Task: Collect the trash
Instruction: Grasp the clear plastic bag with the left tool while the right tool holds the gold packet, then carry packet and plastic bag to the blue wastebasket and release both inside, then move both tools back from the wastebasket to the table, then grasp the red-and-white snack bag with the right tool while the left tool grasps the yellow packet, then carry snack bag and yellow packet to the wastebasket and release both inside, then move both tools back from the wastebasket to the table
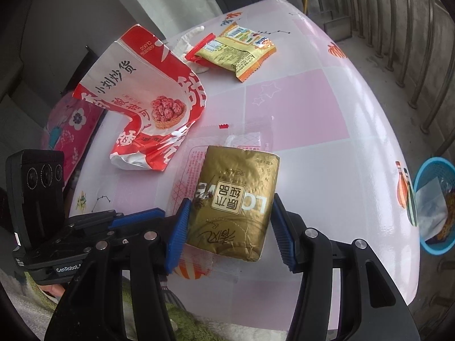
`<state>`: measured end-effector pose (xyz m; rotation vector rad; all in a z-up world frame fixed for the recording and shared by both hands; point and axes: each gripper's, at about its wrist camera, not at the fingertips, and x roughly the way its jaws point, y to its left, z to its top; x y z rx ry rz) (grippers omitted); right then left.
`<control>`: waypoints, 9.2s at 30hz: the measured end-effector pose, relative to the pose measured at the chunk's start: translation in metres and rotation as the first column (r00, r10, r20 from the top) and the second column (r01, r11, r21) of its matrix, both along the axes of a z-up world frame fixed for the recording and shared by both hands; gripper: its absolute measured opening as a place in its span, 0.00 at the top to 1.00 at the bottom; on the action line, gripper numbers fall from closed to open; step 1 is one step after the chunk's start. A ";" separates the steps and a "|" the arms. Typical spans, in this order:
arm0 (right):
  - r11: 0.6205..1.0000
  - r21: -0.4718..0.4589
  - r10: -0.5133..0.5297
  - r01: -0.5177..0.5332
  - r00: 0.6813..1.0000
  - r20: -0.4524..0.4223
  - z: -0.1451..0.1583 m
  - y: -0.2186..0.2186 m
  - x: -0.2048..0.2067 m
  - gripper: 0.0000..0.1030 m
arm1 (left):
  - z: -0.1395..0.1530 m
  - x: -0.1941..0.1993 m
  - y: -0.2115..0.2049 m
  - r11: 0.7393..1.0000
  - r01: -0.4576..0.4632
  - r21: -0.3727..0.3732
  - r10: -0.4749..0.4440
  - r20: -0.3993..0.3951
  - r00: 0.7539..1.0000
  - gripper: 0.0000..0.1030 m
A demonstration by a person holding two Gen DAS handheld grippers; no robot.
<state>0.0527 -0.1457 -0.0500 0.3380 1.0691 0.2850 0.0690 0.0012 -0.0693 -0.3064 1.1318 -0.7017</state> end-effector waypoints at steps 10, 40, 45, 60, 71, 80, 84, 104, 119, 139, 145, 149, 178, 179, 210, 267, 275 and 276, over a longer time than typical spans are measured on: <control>0.996 0.092 -0.006 0.003 1.000 0.027 0.000 -0.014 -0.007 0.50 | 0.002 0.009 -0.014 1.000 -0.013 -0.020 0.013 0.002 1.000 0.81; 0.432 0.359 -0.884 0.827 0.467 -0.010 -0.025 -0.297 -0.125 0.49 | 0.084 0.051 -0.278 0.902 0.403 0.154 -0.430 0.229 0.874 0.97; 0.314 0.340 -0.914 0.886 0.379 -0.145 -0.084 -0.338 -0.126 0.49 | 0.026 0.066 -0.390 0.801 0.496 0.334 -0.562 0.137 0.816 0.97; 0.137 0.227 -0.903 0.964 0.215 -0.371 -0.211 -0.386 -0.144 0.39 | -0.076 0.071 -0.493 0.737 0.524 0.426 -0.605 0.072 0.793 0.47; 0.232 0.408 -0.947 0.883 0.301 -0.114 -0.095 -0.353 -0.128 0.39 | 0.070 0.042 -0.379 0.912 0.327 0.248 -0.405 0.415 0.815 0.39; 0.682 0.499 -0.689 0.534 0.699 0.194 0.017 -0.254 -0.060 0.39 | 0.115 -0.019 -0.186 0.964 0.192 0.184 -0.264 0.561 0.784 0.29; 0.829 0.428 -0.496 0.360 0.827 0.265 0.040 -0.193 -0.027 0.41 | 0.106 -0.032 -0.099 0.979 0.005 0.204 -0.124 0.573 0.810 0.28; 0.992 0.099 0.066 -0.080 0.989 0.134 0.011 0.010 0.088 0.50 | 0.004 0.066 0.104 0.892 -0.446 0.073 0.418 0.242 0.876 0.37; 0.989 0.096 0.102 -0.111 0.990 0.100 -0.001 0.030 0.107 0.75 | -0.021 0.091 0.090 0.915 -0.402 0.024 0.394 0.154 0.906 0.73; 0.980 0.151 0.109 -0.126 0.987 0.115 0.005 0.040 0.093 0.86 | -0.024 0.090 0.082 0.914 -0.402 0.046 0.389 0.176 0.904 0.78; 0.976 0.190 0.084 -0.109 0.987 0.137 0.009 0.026 0.085 0.97 | -0.017 0.081 0.094 0.919 -0.395 -0.020 0.392 0.184 0.902 0.78; 0.964 0.253 0.042 -0.083 0.986 0.161 0.017 0.004 0.070 1.00 | -0.003 0.068 0.099 0.927 -0.369 -0.073 0.376 0.219 0.900 0.78; 0.842 0.492 -0.380 0.222 0.891 0.247 0.014 -0.166 -0.004 1.00 | 0.027 0.155 -0.025 0.990 -0.139 -0.014 0.139 0.232 0.963 0.63; 0.840 0.495 -0.382 0.223 0.890 0.247 0.013 -0.167 -0.003 1.00 | 0.028 0.161 -0.032 0.991 -0.137 -0.003 0.133 0.235 0.963 0.60; 0.797 0.541 -0.454 0.269 0.857 0.243 0.005 -0.194 -0.016 1.00 | 0.026 0.201 -0.112 0.933 -0.108 0.344 -0.015 0.337 0.942 0.91; 0.072 0.302 -0.943 0.951 0.164 -0.291 -0.160 -0.347 -0.181 0.61 | -0.025 0.109 -0.479 0.876 0.438 0.203 -0.453 0.034 0.891 0.53; 0.135 0.292 -0.880 0.947 0.249 -0.404 -0.214 -0.368 -0.115 0.61 | 0.052 0.119 -0.354 0.933 0.320 0.162 -0.350 0.211 0.913 0.50; 0.154 0.263 -0.882 0.952 0.253 -0.398 -0.216 -0.370 -0.106 0.61 | 0.059 0.120 -0.336 0.941 0.300 0.159 -0.331 0.232 0.915 0.50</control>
